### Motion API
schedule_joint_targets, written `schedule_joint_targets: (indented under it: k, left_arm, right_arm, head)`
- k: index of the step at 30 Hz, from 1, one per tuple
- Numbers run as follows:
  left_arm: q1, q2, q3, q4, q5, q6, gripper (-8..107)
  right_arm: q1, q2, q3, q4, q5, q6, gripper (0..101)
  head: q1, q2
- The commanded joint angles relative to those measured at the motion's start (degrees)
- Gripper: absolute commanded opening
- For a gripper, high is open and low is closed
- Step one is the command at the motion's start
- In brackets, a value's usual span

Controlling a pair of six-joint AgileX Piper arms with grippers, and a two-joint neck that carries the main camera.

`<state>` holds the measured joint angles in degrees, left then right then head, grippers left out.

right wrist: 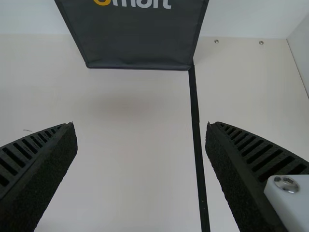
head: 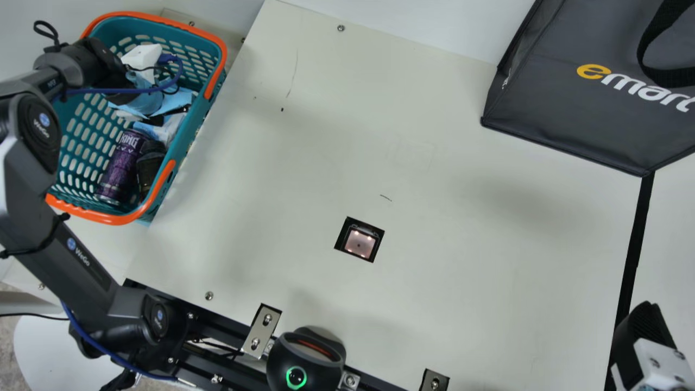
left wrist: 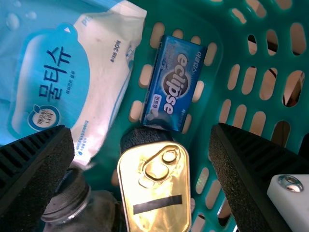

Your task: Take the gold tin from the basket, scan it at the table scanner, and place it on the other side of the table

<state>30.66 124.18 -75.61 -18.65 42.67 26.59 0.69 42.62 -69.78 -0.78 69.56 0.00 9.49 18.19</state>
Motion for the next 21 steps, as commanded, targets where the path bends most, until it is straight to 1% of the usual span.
schedule_joint_targets:
  k: [1,10,21]
  left_arm:
    - [-0.12,0.16,-0.32,0.14,0.39,-0.9,90]
    - [-0.36,0.32,-0.65,0.39,1.67,-3.37,90]
    - [-0.72,0.1,1.51,0.8,0.27,-4.69,90]
  right_arm:
    - [0.0,0.0,0.0,0.0,0.0,0.0,95]
    - [0.0,0.0,0.0,0.0,0.0,0.0,95]
    - [0.0,0.0,0.0,0.0,-0.06,0.0,95]
  head:
    - [-1.57,0.23]
    - [-1.57,0.23]
    - [-1.57,0.23]
